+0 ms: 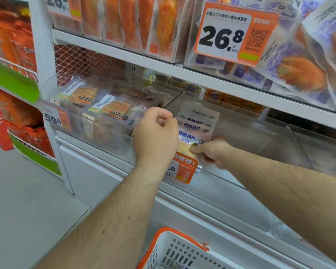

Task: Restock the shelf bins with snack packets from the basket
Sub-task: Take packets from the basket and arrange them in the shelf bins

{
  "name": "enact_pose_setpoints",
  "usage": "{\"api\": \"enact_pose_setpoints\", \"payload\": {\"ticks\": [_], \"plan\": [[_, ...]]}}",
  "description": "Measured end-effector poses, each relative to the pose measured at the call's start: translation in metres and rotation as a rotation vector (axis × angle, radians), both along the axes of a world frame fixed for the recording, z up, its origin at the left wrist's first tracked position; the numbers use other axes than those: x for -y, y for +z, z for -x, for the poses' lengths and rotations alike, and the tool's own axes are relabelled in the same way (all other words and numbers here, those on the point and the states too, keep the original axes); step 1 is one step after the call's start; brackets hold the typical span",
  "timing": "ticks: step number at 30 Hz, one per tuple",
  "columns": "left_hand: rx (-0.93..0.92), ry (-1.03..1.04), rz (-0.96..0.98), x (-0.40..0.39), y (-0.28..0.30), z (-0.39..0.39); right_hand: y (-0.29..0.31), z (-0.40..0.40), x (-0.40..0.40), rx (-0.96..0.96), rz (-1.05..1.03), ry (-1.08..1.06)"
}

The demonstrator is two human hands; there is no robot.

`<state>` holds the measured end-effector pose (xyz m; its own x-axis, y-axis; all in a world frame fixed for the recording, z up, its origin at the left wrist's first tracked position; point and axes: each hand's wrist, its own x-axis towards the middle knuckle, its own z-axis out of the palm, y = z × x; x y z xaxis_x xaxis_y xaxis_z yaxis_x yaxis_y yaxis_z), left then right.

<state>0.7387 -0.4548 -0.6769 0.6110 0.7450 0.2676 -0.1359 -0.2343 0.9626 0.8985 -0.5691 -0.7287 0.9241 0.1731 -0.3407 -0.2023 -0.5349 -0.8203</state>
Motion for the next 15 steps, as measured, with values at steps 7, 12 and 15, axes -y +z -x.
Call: {"api": "enact_pose_setpoints", "payload": {"ticks": [7,12,15], "plan": [[-0.009,0.003,-0.030,-0.001,0.000,0.002,0.009,-0.017,0.004,0.455,0.048,-0.021],[-0.003,-0.008,-0.027,0.001,-0.003,0.001,-0.002,-0.021,-0.007,0.393,-0.030,-0.113],[0.005,-0.016,-0.023,0.004,-0.002,0.002,-0.022,-0.028,-0.009,0.286,0.153,-0.093]]}}
